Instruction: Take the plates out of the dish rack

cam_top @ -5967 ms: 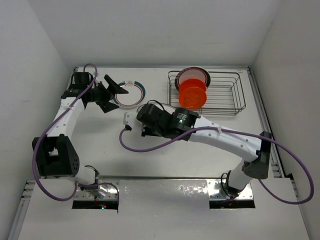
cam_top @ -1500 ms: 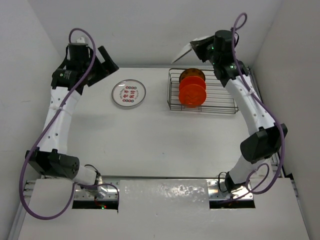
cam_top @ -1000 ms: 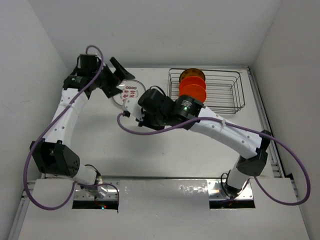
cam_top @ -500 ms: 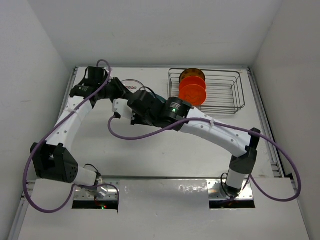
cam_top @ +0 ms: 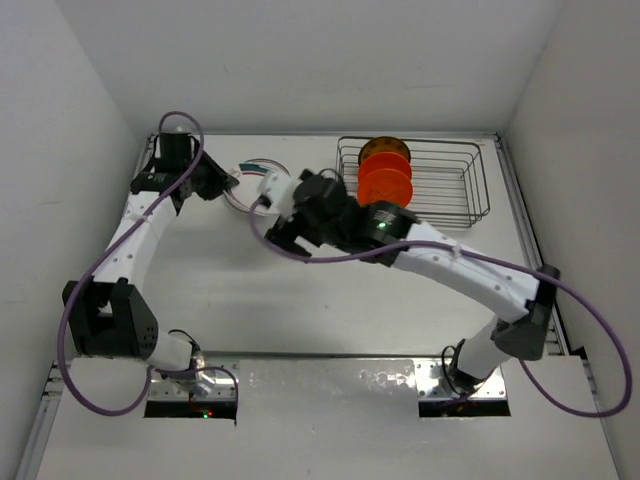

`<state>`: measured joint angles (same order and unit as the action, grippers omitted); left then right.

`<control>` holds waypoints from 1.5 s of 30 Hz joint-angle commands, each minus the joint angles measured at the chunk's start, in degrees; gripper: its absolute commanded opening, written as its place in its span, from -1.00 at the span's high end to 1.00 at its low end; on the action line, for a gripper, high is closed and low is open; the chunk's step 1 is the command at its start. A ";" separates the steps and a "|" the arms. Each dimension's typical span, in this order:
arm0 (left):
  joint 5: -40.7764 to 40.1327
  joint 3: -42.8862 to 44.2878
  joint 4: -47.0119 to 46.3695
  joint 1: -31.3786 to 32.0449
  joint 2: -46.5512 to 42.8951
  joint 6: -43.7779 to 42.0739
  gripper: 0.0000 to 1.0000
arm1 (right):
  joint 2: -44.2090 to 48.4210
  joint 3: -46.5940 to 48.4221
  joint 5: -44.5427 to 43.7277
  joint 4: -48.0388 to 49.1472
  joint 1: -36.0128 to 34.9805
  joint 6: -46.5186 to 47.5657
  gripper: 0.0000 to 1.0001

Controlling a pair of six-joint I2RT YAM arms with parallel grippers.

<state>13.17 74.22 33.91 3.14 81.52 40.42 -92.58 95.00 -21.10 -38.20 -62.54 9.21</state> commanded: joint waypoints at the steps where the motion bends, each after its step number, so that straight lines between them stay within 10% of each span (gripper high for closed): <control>1: -6.23 -1.88 -14.29 -3.22 3.37 -0.88 1.00 | 11.61 -4.54 5.28 9.80 6.89 -14.64 -0.98; 18: 0.36 15.87 -16.43 -9.73 32.56 -1.58 0.90 | 29.82 -14.32 -5.79 0.58 13.68 -19.23 -0.98; 35: -10.09 20.17 2.63 -4.90 35.81 -2.46 -0.54 | 11.56 1.22 4.04 -12.95 25.97 -33.02 -0.98; 45: -9.14 24.04 6.16 -3.75 36.52 -3.95 -1.00 | 4.25 4.23 16.97 -14.63 37.04 -40.31 -0.98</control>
<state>3.68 96.18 38.50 -0.25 117.67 37.54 -87.48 97.10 -8.01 -52.03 -28.42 -26.59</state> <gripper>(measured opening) 0.993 0.986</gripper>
